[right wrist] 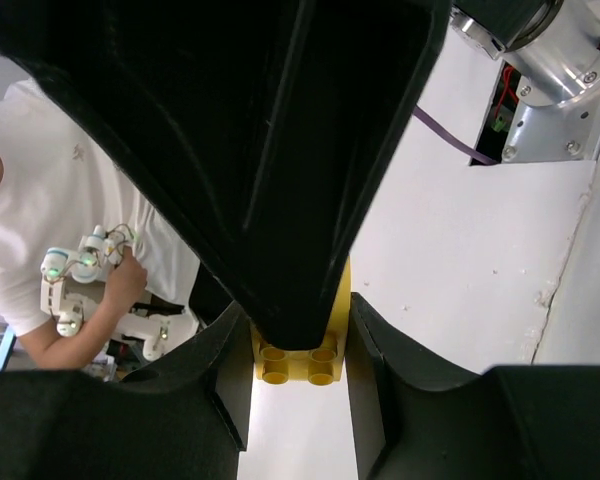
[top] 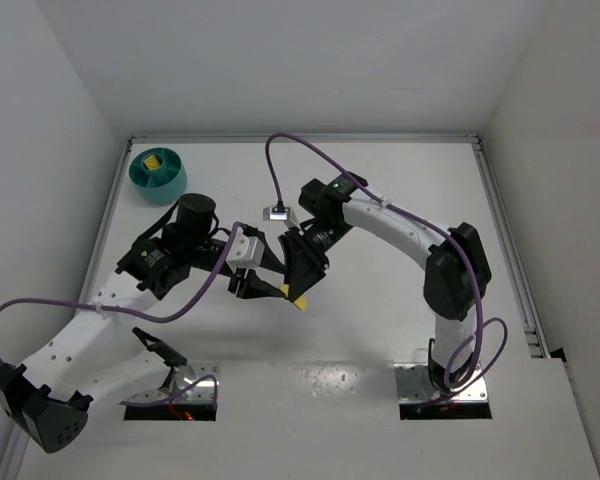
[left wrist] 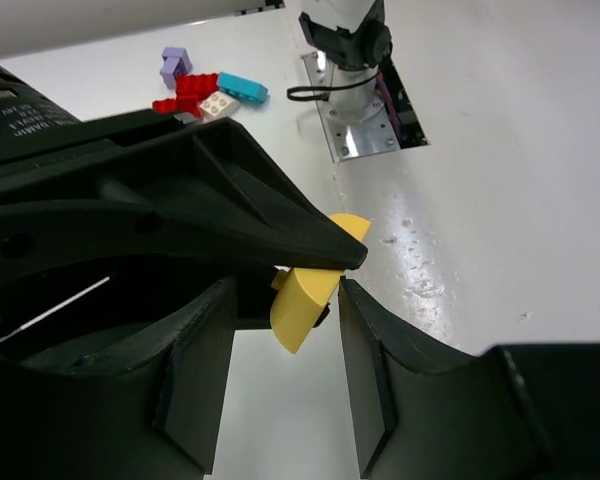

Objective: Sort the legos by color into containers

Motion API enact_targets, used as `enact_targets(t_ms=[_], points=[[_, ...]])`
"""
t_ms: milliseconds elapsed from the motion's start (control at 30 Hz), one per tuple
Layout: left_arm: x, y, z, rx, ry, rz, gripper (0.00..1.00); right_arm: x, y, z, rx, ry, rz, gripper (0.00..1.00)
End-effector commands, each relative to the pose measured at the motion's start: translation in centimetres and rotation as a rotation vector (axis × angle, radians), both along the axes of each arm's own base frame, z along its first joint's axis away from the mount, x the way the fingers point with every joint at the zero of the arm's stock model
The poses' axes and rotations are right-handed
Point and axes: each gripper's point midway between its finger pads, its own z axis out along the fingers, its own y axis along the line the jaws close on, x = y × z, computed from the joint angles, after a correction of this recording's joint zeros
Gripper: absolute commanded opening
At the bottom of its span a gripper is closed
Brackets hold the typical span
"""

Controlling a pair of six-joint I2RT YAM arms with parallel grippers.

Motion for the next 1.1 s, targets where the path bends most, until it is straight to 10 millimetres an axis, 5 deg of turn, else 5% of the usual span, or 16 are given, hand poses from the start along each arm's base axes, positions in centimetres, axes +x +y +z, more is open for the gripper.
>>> enact_targets(t_ms=[0,633,733,867,1033,1067], points=[[-0.30,-0.03,-0.92,0.016,-0.037,-0.026,0.51,-0.99,-0.13,3.16,0.073,-0.005,0.009,0.05],[-0.43,-0.04,-1.47,0.027,-0.051,-0.035,0.39,-0.88,0.32,3.21,0.054,0.001,0.017,0.05],[-0.43,-0.04,-1.47,0.027,-0.051,-0.035,0.30,-0.79,0.30,3.06,0.039,-0.013,0.018,0.12],[-0.47,-0.03,-1.48,0.029,-0.043,-0.032,0.03,-0.71,0.33,3.10,0.038,-0.026,0.018,0.22],[-0.54,-0.02,-1.49,0.031,-0.025,-0.028,0.00,-0.71,0.28,2.98,0.024,-0.025,0.018,0.25],[-0.54,-0.02,-1.49,0.031,-0.025,-0.028,0.00,-0.71,0.28,2.98,0.024,-0.025,0.018,0.37]])
